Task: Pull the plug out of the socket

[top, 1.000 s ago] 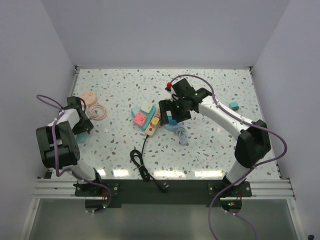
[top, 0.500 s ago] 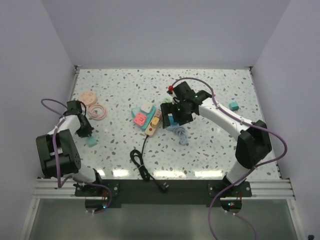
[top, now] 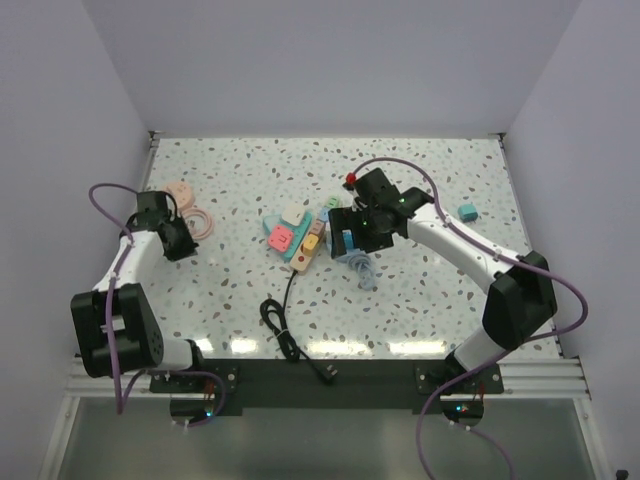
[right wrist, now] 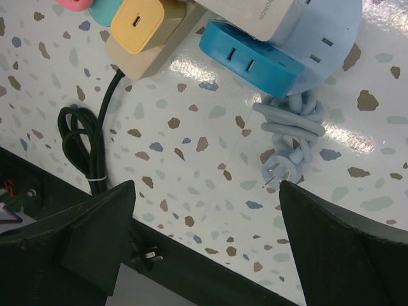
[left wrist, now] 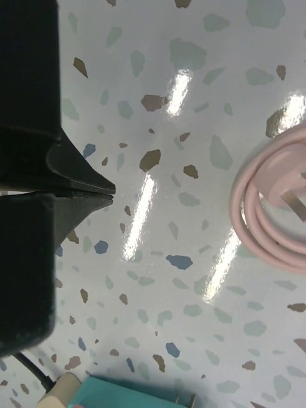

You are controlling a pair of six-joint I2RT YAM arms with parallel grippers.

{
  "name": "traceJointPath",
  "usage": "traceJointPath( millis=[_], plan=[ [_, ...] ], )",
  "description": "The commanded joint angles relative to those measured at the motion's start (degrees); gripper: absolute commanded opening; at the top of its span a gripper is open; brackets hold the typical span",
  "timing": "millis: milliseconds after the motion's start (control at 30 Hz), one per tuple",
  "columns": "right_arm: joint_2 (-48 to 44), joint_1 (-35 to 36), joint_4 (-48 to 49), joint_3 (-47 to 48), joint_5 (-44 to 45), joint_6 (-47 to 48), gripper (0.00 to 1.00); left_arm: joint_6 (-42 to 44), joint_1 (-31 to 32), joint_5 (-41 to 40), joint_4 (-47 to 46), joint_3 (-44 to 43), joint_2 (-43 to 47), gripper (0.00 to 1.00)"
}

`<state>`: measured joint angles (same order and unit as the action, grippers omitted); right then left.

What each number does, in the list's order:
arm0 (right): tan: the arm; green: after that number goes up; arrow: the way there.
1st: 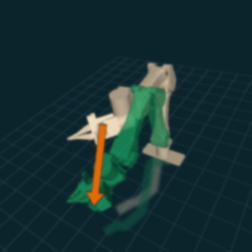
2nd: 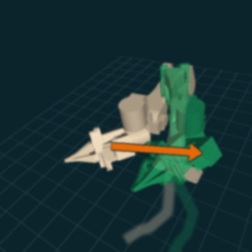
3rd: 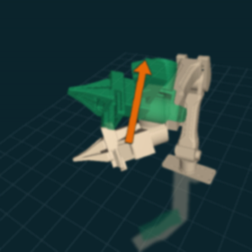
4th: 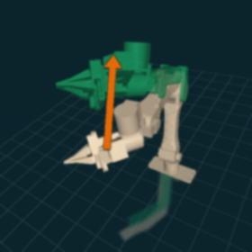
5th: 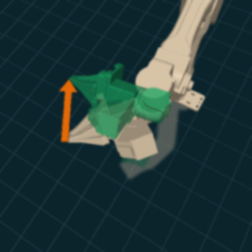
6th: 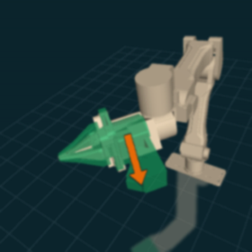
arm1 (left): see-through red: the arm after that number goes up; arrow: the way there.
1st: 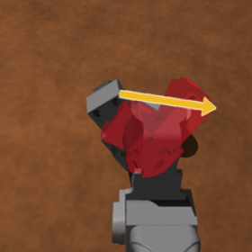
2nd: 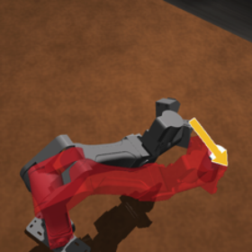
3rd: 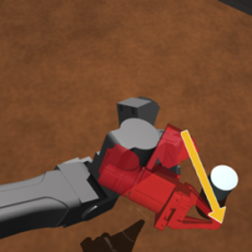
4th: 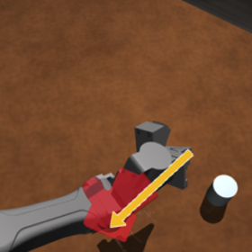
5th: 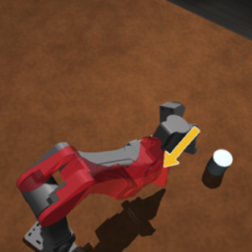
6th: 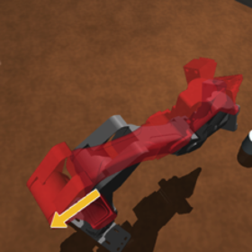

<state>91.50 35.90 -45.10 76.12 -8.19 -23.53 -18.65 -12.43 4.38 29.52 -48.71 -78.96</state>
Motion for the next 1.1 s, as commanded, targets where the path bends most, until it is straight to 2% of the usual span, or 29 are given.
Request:
traceJointPath(
  millis=[0, 67, 167, 267, 333, 367, 533, 833, 1067],
  plan=[
    [-2.21, 0.22, 3.08, -0.18, -2.15, 0.23, 0.98, 0.11, 0.65, 4.41, 1.68, -4.02, 1.53, 0.0],
    [-1.16, 1.09, 3.88, 0.52, -5.52, 1.12, 0.98, -2.16, 0.56, -1.98, 4.4, -5.6, 3.19, 0.0],
    [0.25, 3.73, 5.19, 1.4, -4.65, 1.91, 0.98, -4.37, 0.39, -7.46, 5.81, -6.66, 7.41, 0.03],
    [1.13, 4.44, 7.56, 0.88, -6.49, 0.77, 0.98, -6.12, 0.3, -8.95, 11.24, -8.94, 8.38, 0.19],
    [1.57, 4.88, 8.62, 0.26, -6.84, 0.42, 0.98, -6.92, 0.3, -8.95, 16.7, -9.21, 7.86, 0.38],
    [1.92, 5.14, 8.98, 0.26, -7.45, 0.33, 0.98, -8.14, 0.3, -8.78, 18.02, -8.34, 8.2, 0.43],
    [6.49, 6.2, 7.4, 3.41, -9.13, 2.08, 0.98, -12.88, 0.21, -7.2, 20.23, -4.12, 12.32, 0.59],
    [10.8, 6.55, 2.21, 10.54, -7.54, 2.61, 0.98, -13.07, 0.21, -4.92, 18.39, 2.91, 16.99, 0.61],
    [11.95, 9.89, 1.06, 12.48, -7.37, 1.91, 0.98, -13.95, 0.21, -2.1, 14.43, 0.9, 16.56, 0.61]
  ],
)
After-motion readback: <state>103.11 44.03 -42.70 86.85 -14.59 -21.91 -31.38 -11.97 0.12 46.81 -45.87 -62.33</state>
